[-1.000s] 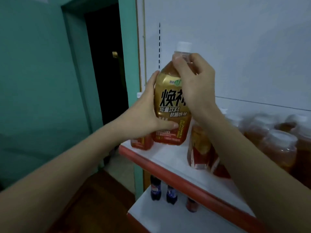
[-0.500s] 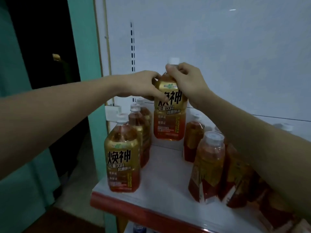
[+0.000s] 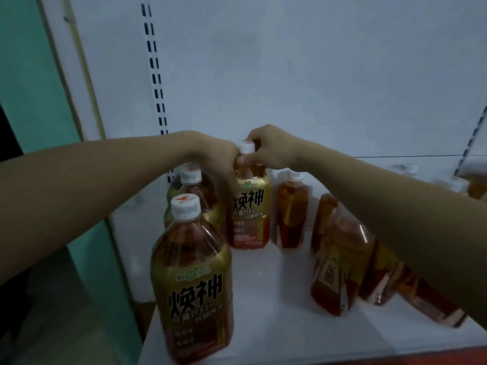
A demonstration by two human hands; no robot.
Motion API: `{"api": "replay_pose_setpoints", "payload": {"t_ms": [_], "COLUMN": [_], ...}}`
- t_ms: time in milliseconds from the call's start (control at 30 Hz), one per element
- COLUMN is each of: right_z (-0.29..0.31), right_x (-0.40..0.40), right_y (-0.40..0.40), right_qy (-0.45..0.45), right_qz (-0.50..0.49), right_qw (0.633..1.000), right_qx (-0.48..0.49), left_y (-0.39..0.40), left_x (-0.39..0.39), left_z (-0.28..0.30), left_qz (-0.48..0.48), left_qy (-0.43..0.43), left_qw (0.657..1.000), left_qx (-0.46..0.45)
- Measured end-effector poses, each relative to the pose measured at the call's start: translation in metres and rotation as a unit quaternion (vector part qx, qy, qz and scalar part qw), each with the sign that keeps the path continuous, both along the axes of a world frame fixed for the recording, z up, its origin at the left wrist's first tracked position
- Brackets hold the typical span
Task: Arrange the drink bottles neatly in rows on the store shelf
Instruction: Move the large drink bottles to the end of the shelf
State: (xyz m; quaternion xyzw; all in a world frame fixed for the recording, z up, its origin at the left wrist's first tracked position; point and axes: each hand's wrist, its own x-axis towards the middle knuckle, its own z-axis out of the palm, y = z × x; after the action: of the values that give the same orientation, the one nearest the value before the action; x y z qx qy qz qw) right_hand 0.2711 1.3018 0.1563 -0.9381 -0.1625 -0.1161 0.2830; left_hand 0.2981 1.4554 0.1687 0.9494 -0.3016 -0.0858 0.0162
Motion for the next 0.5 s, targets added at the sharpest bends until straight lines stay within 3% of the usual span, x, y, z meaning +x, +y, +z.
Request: {"api": "replay_pose_setpoints", "payload": {"t_ms": [100,267,500], "right_z": [-0.003,-0.013,-0.008], "right_x": [0.006,0.008,-0.003], "right_y": [0.001,-0.001,-0.002], "right_qy": [0.003,0.008,0.015], "right_qz": [-0.015,-0.037,-0.051], "right_qw": [1.0,0.999,0.995], "right_qx": [-0.007,-0.033,-0.079], "left_y": [0.0,-0.004,0.005], "left_x": [0.009,0.017,0.024], "left_z": [-0.007,-0.013,-0.002], "left_qz": [-0.012,-0.033,-0.039], "left_qy": [0.014,-0.069,-0.031], "left_qw": [1.0,0.996,0.999], "left_qx": [-0.018,0.036,0.006]}}
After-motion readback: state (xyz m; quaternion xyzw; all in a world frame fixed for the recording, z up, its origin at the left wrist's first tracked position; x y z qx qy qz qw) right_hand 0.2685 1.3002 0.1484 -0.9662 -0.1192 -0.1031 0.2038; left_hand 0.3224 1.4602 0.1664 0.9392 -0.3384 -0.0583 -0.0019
